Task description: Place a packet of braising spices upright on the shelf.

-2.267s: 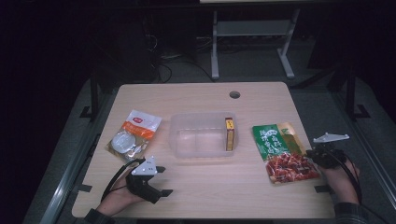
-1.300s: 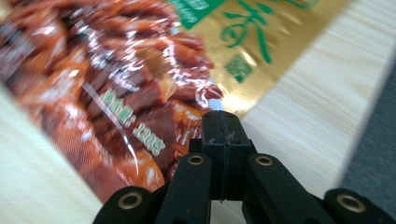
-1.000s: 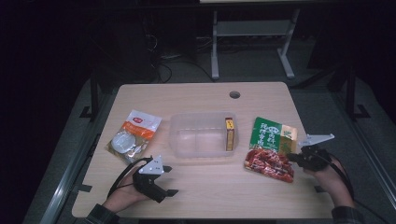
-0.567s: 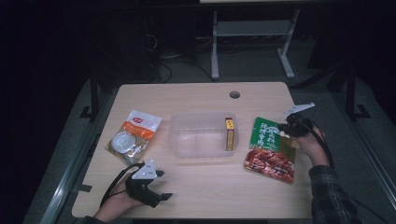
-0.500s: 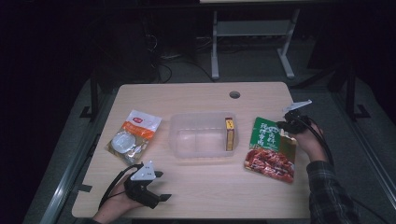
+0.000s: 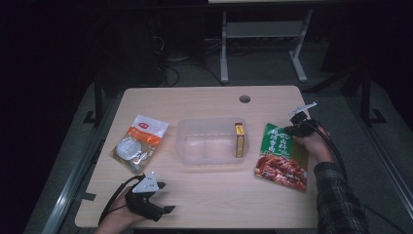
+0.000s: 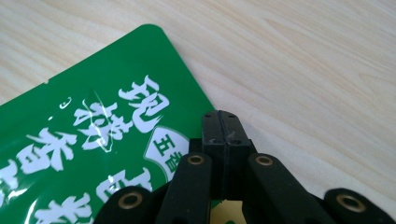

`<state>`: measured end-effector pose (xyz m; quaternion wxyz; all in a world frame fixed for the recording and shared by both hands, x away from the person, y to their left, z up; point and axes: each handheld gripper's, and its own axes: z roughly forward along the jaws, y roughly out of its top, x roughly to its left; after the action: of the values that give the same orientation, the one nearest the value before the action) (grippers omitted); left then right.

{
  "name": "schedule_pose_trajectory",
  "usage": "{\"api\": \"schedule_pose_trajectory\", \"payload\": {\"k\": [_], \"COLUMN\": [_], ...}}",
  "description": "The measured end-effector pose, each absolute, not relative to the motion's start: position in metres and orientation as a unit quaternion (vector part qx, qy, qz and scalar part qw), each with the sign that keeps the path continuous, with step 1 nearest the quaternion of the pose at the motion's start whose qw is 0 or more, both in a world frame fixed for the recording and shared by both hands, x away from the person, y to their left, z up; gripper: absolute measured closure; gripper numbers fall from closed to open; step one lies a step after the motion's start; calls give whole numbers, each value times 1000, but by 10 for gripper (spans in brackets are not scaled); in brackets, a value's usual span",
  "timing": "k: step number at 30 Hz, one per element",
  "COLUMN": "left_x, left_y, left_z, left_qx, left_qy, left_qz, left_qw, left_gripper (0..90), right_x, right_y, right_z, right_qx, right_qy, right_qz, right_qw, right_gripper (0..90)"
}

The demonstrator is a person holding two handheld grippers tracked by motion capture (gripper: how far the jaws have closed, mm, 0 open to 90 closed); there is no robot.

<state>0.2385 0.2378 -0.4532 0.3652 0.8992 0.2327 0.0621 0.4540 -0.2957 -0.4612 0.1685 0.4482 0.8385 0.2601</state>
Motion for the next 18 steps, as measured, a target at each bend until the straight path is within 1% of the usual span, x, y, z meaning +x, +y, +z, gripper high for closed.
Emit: {"api": "schedule_pose_trajectory", "payload": {"k": [8,18], "left_x": [239,243], "left_y": [237,233], "left_z": [-453,-453], "left_qx": [900,903], "left_qy": [230,223], "left_qz": [61,62], "left_qw": [366,362], "left_gripper": [155,155], "right_x": [441,407], "right_y": [-299,-314], "right_z": [-459,-460], "right_qx": [436,436], "right_qy": [850,847], "right_qz": [236,248], "right_qw": [177,173], "right_gripper": [900,900]}}
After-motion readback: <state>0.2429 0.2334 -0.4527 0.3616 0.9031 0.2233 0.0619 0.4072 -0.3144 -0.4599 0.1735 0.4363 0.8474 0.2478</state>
